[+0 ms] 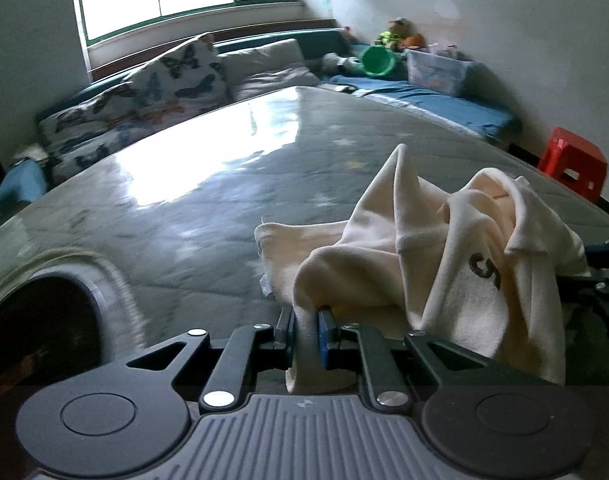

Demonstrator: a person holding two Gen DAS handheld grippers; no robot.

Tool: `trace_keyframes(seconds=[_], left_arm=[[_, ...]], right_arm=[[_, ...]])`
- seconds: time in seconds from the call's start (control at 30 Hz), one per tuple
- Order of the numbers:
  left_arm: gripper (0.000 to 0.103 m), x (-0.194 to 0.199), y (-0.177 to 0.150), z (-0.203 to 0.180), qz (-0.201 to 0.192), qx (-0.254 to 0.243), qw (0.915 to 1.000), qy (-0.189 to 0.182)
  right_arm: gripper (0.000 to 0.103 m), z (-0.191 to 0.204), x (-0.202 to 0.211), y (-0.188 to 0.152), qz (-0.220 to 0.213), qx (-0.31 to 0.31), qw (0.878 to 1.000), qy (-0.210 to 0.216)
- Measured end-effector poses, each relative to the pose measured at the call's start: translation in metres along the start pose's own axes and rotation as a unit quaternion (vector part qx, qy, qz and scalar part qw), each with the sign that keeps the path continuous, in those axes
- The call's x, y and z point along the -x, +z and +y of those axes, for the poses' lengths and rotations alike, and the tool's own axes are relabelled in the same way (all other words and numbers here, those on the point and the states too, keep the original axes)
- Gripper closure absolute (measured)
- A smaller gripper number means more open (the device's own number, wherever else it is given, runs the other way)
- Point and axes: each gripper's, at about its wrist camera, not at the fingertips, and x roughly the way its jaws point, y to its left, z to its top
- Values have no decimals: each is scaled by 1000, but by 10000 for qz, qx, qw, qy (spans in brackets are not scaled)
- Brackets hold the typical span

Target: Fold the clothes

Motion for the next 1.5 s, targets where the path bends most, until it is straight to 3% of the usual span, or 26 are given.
trace_keyframes(seconds=[0.27,0.5,0.6,0.77,0.9,1.07,1.37,1.5], left_arm=[[90,13,-11,40,41,267,9988,407],[86,22,-16,52,82,472,9980,420],[82,27,-15,51,62,464,9981,405],[55,40,-12,49,-64,455,9981,419],[53,53,-5,51,-185,531,9977,381],[40,63,5,50,-331,708,9967,198],[39,57,20,34,-404,685,9967,-164],[34,56,31,28,-544,668,9962,-120]], right_arm=[[59,33,-18,17,20,343,9990,275],[59,39,-5,27,-121,430,9987,239],[59,38,2,37,-222,422,9986,217],[59,41,10,44,-343,485,9980,231],[59,47,9,48,-424,493,9973,329],[59,50,9,48,-453,523,9968,390],[59,53,7,50,-492,547,9964,419],[59,54,6,54,-544,520,9962,445]])
